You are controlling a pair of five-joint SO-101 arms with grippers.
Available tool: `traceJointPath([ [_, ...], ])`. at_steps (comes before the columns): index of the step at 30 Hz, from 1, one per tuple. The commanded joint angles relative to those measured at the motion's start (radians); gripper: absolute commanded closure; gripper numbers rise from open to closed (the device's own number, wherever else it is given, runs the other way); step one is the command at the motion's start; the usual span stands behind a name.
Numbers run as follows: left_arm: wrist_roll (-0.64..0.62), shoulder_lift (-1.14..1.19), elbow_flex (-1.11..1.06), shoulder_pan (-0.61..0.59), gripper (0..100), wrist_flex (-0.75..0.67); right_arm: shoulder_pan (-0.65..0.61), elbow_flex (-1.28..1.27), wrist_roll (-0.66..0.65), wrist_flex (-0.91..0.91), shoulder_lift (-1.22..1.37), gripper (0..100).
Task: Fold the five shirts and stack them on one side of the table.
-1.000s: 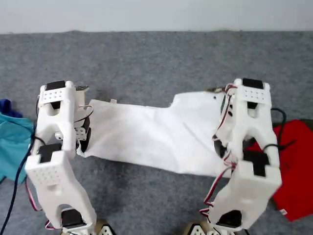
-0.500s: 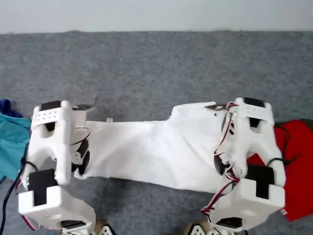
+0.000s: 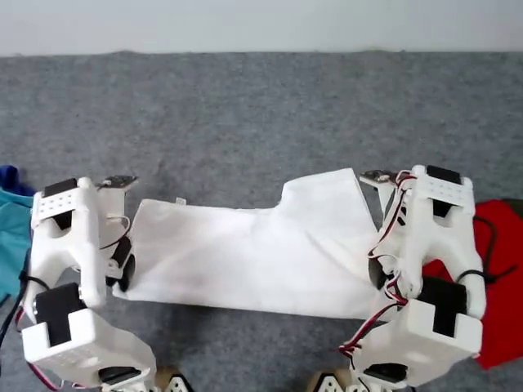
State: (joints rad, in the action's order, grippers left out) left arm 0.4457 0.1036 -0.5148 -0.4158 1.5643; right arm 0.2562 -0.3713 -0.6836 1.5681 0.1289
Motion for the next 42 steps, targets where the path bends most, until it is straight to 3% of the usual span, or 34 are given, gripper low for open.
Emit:
traceJointPath([
  [1, 0.018, -0.038, -0.018, -0.014, 99, -0.006, 0.015, -0.018, -0.012, 0.019, -0.053, 98.8],
  [8, 0.015, -0.038, -0.050, -0.012, 99, -0.141, 0.019, -0.054, -0.005, 0.041, -0.051, 98.5],
  [11, 0.015, -0.044, -0.044, -0.011, 97, -0.170, 0.019, -0.006, -0.009, 0.093, -0.053, 93.5],
  [16, 0.015, -0.038, 0.012, -0.012, 90, -0.086, 0.019, 0.153, -0.058, 0.206, -0.051, 83.1],
  [20, 0.021, -0.038, 0.073, -0.020, 90, -0.026, 0.019, 0.209, -0.117, 0.228, -0.045, 82.6],
  [28, 0.066, -0.048, 0.194, -0.107, 90, 0.052, 0.067, 0.236, -0.084, 0.225, -0.054, 82.8],
  [31, 0.044, -0.048, 0.283, -0.092, 90, 0.106, 0.045, 0.330, -0.031, 0.206, -0.047, 82.8],
  [36, -0.166, -0.038, 0.475, 0.008, 90, 0.164, -0.071, 0.506, 0.152, 0.114, -0.044, 82.7],
  [39, -0.281, -0.037, 0.529, 0.104, 90, 0.164, -0.150, 0.552, 0.290, -0.010, -0.042, 82.7],
  [42, -0.296, -0.028, 0.507, 0.201, 90, 0.152, -0.228, 0.520, 0.402, -0.143, -0.027, 82.9],
])
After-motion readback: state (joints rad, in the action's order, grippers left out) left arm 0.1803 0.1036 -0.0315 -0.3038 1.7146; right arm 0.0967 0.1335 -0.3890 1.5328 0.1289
